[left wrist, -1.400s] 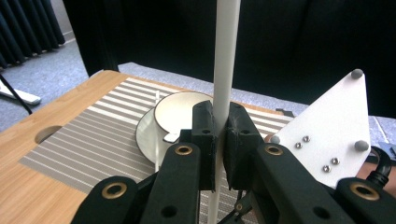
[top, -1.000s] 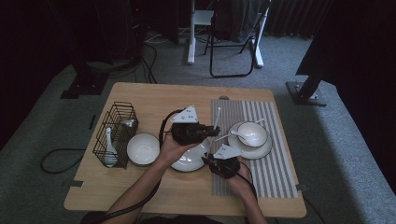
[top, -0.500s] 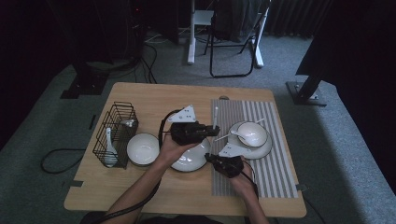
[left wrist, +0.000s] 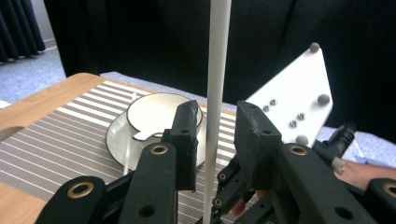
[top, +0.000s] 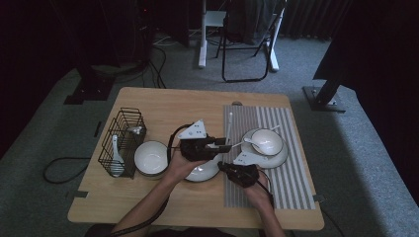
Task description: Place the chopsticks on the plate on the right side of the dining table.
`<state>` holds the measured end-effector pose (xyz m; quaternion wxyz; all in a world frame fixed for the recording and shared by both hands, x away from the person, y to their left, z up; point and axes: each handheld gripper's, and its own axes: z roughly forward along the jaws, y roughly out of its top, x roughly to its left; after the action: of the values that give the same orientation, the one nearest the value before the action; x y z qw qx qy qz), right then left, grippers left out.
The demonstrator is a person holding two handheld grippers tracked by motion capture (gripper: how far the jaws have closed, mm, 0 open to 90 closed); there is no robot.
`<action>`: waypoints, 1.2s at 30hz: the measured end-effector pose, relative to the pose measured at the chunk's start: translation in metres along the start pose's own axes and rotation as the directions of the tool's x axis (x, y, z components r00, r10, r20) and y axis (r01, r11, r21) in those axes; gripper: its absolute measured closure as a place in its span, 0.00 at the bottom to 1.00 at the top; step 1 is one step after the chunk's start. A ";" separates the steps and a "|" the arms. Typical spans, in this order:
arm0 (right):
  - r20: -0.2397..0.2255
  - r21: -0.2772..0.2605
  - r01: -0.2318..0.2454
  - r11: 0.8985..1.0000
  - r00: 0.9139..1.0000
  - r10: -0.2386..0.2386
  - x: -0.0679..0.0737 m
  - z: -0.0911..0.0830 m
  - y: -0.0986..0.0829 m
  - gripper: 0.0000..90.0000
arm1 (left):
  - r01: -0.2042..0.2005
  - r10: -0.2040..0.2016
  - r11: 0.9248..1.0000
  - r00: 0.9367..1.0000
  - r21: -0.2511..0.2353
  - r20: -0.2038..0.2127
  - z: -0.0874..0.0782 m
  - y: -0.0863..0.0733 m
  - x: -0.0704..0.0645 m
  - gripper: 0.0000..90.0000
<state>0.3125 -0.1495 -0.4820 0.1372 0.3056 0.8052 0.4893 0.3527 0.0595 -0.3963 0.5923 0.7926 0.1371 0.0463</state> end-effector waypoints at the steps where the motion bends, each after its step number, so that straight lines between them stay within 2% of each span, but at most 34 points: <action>1: 0.001 0.000 -0.001 1.000 1.000 0.001 0.000 0.000 0.000 0.96 | 0.001 -0.001 1.000 1.000 0.004 -0.007 0.001 -0.003 0.000 0.78; 4: 0.002 0.000 -0.001 1.000 1.000 0.001 0.000 -0.001 0.000 0.96 | 0.018 -0.018 1.000 1.000 0.005 -0.008 0.003 -0.011 0.002 0.78; 8: 0.003 0.001 0.000 1.000 1.000 0.000 -0.001 -0.001 0.001 0.96 | 0.019 -0.019 0.999 1.000 0.043 -0.011 0.009 -0.023 0.002 0.78; 16: 0.004 0.004 -0.003 1.000 1.000 0.003 -0.001 -0.001 0.001 0.96 | 0.036 -0.035 0.996 0.999 0.080 -0.016 0.019 -0.041 0.001 0.83; 20: 0.003 0.006 -0.001 1.000 1.000 0.001 0.000 0.000 0.001 0.96 | 0.047 -0.045 0.995 0.999 0.085 -0.020 0.021 -0.044 0.001 0.88; 22: 0.002 0.006 -0.002 1.000 1.000 0.002 0.000 0.000 0.001 0.96 | 0.041 -0.039 0.995 0.999 0.086 -0.023 0.021 -0.043 0.000 0.93; 25: 0.002 0.004 -0.001 1.000 1.000 0.001 0.000 0.000 0.001 0.96 | 0.027 -0.024 0.996 0.999 0.090 -0.031 0.021 -0.042 0.000 0.95; 26: -0.002 0.002 0.001 1.000 1.000 -0.001 0.000 -0.001 0.001 0.95 | 0.030 -0.027 0.996 0.999 0.087 -0.033 0.021 -0.041 0.000 0.95; 28: -0.004 0.004 0.011 1.000 1.000 -0.011 0.001 -0.002 0.001 0.82 | 0.033 -0.029 0.996 0.999 0.084 -0.044 0.020 -0.041 0.001 0.95; 30: -0.001 0.016 0.034 0.999 0.999 -0.034 0.002 -0.001 0.001 0.76 | 0.046 -0.042 0.996 0.998 0.079 -0.053 0.019 -0.040 0.004 0.95; 36: 0.044 0.053 0.090 0.995 0.995 -0.092 0.007 0.000 -0.002 0.72 | 0.059 -0.054 0.996 0.996 0.071 -0.074 0.014 -0.039 0.008 0.96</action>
<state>0.3063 -0.1460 -0.4828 0.1701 0.2834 0.8271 0.4545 0.3578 0.0585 -0.4383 0.5586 0.8075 0.1822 0.0530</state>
